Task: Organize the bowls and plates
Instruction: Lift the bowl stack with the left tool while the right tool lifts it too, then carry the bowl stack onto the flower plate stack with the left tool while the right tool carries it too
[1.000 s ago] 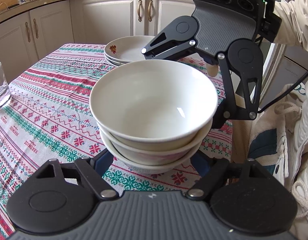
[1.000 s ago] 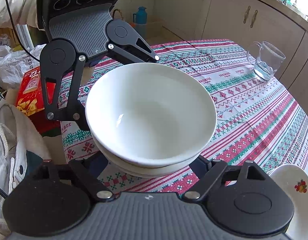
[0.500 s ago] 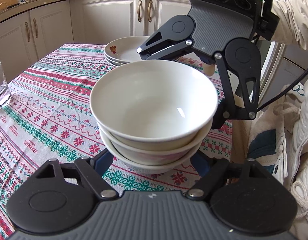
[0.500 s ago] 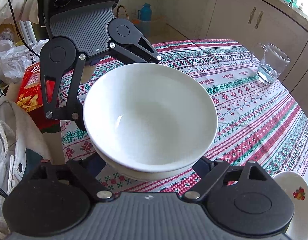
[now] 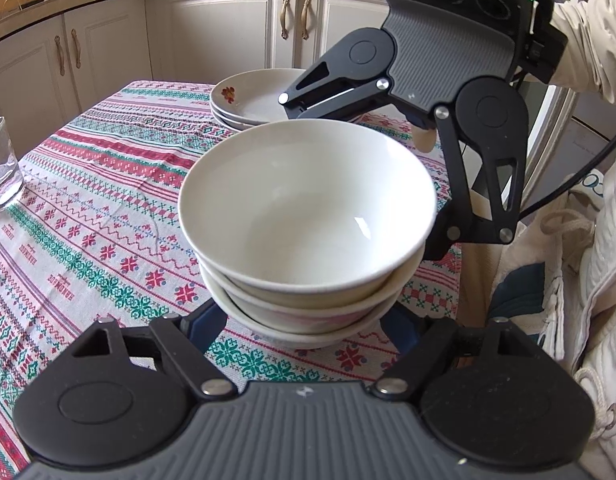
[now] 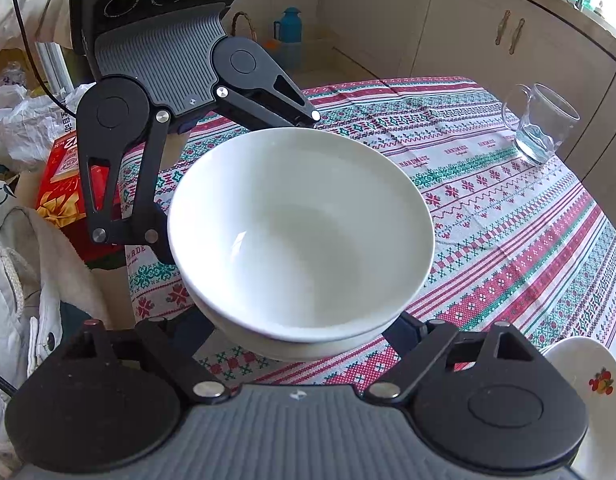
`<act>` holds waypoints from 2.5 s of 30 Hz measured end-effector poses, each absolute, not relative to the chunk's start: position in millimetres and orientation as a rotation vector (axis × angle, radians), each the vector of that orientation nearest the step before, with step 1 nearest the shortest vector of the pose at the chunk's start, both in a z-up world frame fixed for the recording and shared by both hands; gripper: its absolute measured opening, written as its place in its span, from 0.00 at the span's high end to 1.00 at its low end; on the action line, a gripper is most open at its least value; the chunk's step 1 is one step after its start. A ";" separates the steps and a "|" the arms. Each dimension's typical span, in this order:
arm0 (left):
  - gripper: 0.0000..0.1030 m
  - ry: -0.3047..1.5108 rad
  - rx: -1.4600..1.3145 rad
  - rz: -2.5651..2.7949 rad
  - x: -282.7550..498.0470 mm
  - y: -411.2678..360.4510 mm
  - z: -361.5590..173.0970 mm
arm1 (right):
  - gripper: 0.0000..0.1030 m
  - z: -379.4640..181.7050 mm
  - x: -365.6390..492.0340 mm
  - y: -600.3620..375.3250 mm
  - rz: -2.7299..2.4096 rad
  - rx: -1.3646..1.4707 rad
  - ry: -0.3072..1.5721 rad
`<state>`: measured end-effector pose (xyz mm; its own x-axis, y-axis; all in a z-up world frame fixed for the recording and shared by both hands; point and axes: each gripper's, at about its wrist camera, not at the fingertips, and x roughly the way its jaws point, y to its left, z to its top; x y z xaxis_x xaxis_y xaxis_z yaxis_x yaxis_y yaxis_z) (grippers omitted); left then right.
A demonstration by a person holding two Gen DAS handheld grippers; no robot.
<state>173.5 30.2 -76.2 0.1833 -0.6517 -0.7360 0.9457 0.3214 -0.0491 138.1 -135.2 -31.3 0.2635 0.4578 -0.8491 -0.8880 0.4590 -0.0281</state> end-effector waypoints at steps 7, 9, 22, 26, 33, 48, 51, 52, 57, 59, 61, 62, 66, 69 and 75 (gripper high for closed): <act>0.20 0.739 0.474 -1.170 173.0 23.9 -63.4 | 0.11 -21.3 137.3 -141.7 0.986 -0.569 0.884; 0.20 0.732 0.477 -1.168 173.3 20.6 -58.7 | 0.11 -17.0 138.0 -145.9 0.985 -0.561 0.881; 0.20 0.683 0.504 -1.192 190.6 -25.6 -32.4 | 0.11 15.3 142.7 -189.2 0.921 -0.557 0.840; 0.20 0.661 0.516 -1.221 204.6 -48.3 -24.6 | 0.11 25.5 146.0 -209.3 0.886 -0.564 0.824; 0.20 0.602 0.551 -1.277 234.2 -96.2 -21.2 | 0.11 36.1 163.7 -250.0 0.791 -0.573 0.814; 0.20 0.621 0.590 -1.353 275.3 -168.2 -49.6 | 0.11 10.8 191.4 -323.4 0.683 -0.515 0.877; 0.20 0.638 0.592 -1.353 279.9 -173.0 -52.9 | 0.11 6.5 195.5 -329.0 0.685 -0.497 0.884; 0.20 0.642 0.594 -1.353 281.0 -173.8 -54.1 | 0.11 5.5 194.1 -329.9 0.686 -0.492 0.885; 0.20 0.657 0.590 -1.353 287.2 -176.3 -57.4 | 0.11 1.3 198.0 -334.3 0.693 -0.473 0.893; 0.20 0.664 0.587 -1.354 288.8 -176.0 -58.4 | 0.11 0.5 198.1 -335.0 0.694 -0.467 0.895; 0.20 0.660 0.591 -1.352 289.4 -176.6 -57.4 | 0.11 -0.8 198.4 -335.5 0.698 -0.459 0.901; 0.20 0.659 0.590 -1.350 289.3 -176.8 -57.3 | 0.11 -0.5 197.9 -335.3 0.698 -0.456 0.902; 0.20 0.649 0.600 -1.345 287.9 -176.5 -57.1 | 0.11 -4.5 203.4 -337.8 0.699 -0.445 0.904; 0.19 0.630 0.610 -1.330 283.3 -175.3 -57.6 | 0.11 -5.5 202.6 -337.0 0.693 -0.450 0.899; 0.07 0.602 0.563 -1.269 277.0 -164.2 -50.2 | 0.00 -1.3 193.8 -336.6 0.659 -0.423 0.873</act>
<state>277.0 -164.2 -50.2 0.1879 -0.6977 -0.6913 0.9767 0.2069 0.0566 193.8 -336.6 -1.3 0.4674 0.3539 -0.8101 -0.6827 0.7266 -0.0766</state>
